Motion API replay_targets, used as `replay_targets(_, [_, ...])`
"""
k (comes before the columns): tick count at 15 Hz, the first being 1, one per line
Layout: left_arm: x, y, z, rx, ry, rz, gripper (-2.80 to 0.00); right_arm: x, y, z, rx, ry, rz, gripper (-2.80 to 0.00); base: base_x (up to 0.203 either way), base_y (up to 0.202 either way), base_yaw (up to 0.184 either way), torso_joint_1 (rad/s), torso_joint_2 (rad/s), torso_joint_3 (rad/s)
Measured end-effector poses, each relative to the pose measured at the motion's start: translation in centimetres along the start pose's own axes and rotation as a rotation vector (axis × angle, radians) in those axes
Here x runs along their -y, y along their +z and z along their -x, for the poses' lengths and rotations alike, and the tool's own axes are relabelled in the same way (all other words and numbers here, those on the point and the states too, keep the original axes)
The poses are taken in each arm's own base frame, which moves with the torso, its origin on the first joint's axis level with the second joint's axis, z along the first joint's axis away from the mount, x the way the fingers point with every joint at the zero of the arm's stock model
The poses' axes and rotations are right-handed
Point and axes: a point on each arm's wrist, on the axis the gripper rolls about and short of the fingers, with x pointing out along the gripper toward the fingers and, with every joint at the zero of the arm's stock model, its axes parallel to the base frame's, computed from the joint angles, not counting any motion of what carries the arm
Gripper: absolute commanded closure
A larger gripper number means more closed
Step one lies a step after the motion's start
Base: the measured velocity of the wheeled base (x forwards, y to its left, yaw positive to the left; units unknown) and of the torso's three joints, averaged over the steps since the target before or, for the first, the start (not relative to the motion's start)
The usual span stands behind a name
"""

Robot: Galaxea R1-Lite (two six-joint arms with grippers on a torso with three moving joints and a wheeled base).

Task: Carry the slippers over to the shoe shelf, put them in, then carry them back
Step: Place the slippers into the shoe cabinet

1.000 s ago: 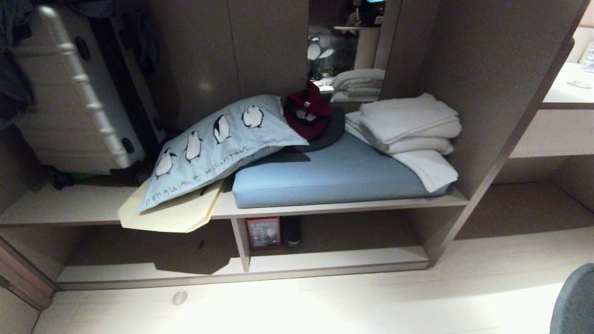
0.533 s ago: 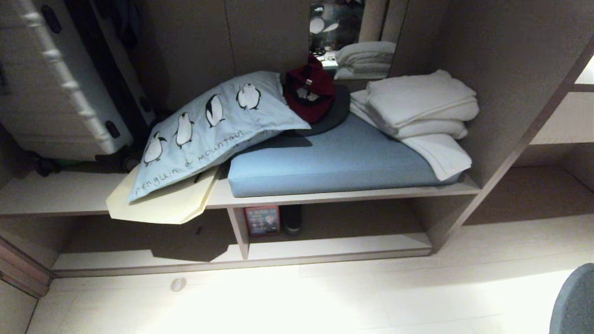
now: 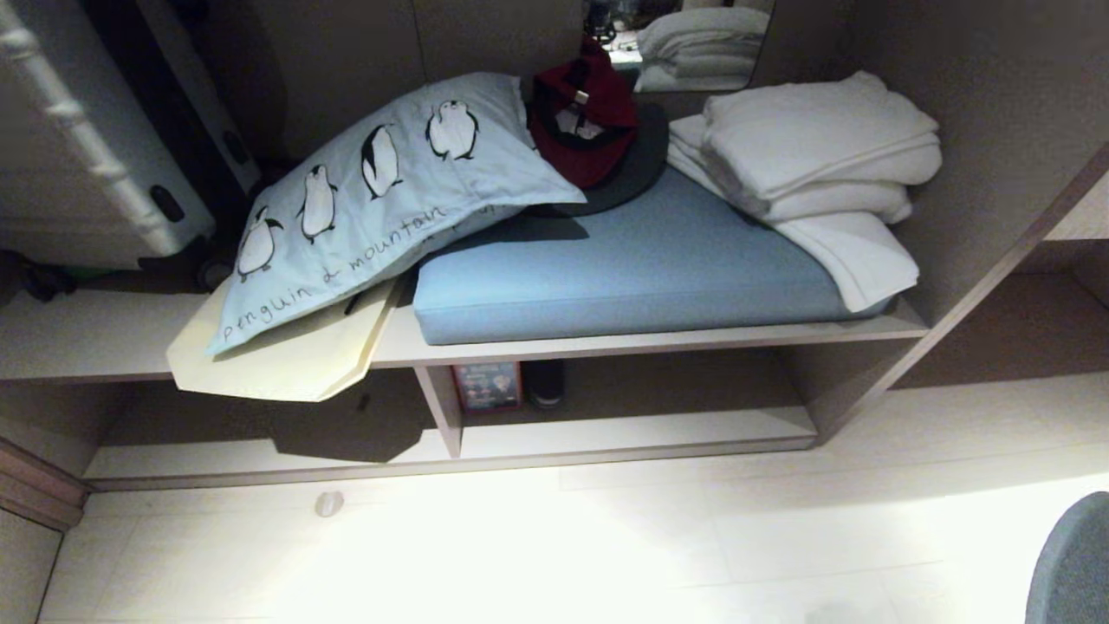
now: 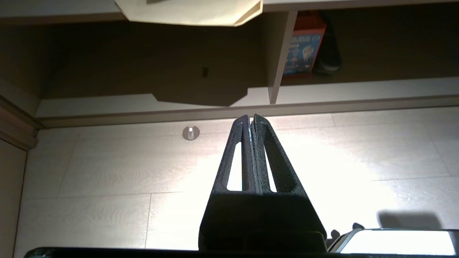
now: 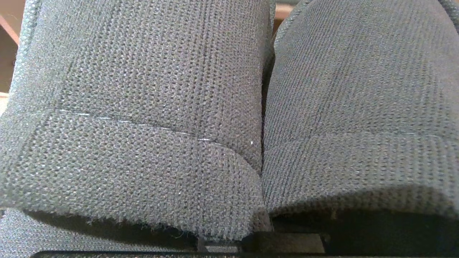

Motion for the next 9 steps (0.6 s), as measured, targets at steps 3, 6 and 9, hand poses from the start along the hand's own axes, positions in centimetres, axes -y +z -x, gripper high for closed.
replay_targets(3, [0.00,0.00,0.00,0.000,0.000,0.000,0.00,0.00,0.00,0.00,0.000,0.000,0.000,0.00,0.000,0.000,0.000,0.005,0.00,-0.195])
replay_targets(6, [0.00,0.00,0.00,0.000,0.000,0.000,0.00,0.00,0.00,0.00,0.000,0.000,0.000,0.00,0.000,0.000,0.000,0.004,0.00,-0.195])
replay_targets(9, [0.00,0.00,0.00,0.000,0.000,0.000,0.00,0.00,0.00,0.00,0.000,0.000,0.000,0.00,0.000,0.000,0.000,0.003,0.00,-0.197])
